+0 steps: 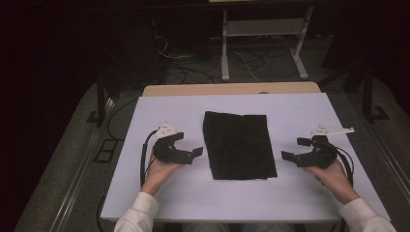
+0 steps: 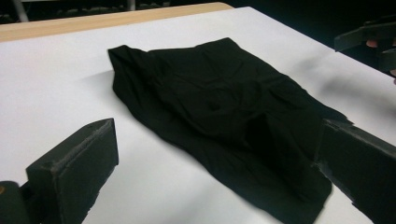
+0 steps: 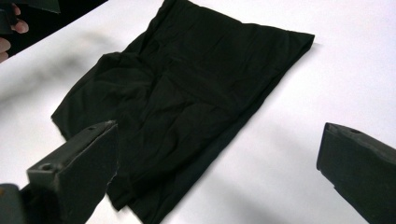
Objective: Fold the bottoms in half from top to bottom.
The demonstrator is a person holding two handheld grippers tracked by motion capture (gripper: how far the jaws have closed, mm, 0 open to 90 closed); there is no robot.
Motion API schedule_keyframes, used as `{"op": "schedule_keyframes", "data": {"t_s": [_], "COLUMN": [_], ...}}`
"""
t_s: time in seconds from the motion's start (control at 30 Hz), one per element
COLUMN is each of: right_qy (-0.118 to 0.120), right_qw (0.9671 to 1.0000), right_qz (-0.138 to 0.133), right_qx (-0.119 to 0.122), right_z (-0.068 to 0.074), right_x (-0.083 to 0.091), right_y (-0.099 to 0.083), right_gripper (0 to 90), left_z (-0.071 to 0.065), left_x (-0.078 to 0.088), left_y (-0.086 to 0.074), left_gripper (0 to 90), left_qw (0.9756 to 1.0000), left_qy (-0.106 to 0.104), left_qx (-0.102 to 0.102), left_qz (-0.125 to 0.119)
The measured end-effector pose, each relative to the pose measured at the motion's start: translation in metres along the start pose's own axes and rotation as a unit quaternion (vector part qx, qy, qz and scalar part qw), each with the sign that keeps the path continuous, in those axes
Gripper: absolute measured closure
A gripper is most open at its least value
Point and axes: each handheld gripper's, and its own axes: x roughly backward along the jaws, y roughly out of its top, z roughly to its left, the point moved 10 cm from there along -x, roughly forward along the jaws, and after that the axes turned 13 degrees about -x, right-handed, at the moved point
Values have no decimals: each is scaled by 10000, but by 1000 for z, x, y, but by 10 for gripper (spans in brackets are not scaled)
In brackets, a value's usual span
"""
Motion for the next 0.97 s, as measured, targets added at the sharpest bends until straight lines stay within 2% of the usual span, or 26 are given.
{"op": "schedule_keyframes", "data": {"t_s": [0.27, 0.43, 0.6, 0.8, 0.97], "right_qy": [21, 49, 50, 55, -32], "right_qw": [10000, 9999, 9997, 9996, 9994], "right_qz": [-39, -49, 26, 31, 105], "right_qx": [45, 125, 224, 268, 315], "right_z": [7, 14, 19, 19, 15], "right_x": [8, 11, 13, 17, 17], "right_y": [-13, -19, -29, -36, -43], "right_gripper": [0, 0, 0, 0, 0], "left_z": [-16, -22, -27, -27, -24], "left_x": [10, 16, 20, 28, 30], "left_y": [-4, -10, -22, -35, -43], "left_gripper": [0, 0, 0, 0, 0], "left_qw": [9999, 9997, 9998, 9998, 9997], "left_qy": [-64, -8, -51, 44, 76], "left_qx": [-109, -166, -185, -193, -231], "left_qz": [-104, -175, -78, -47, 21]}}
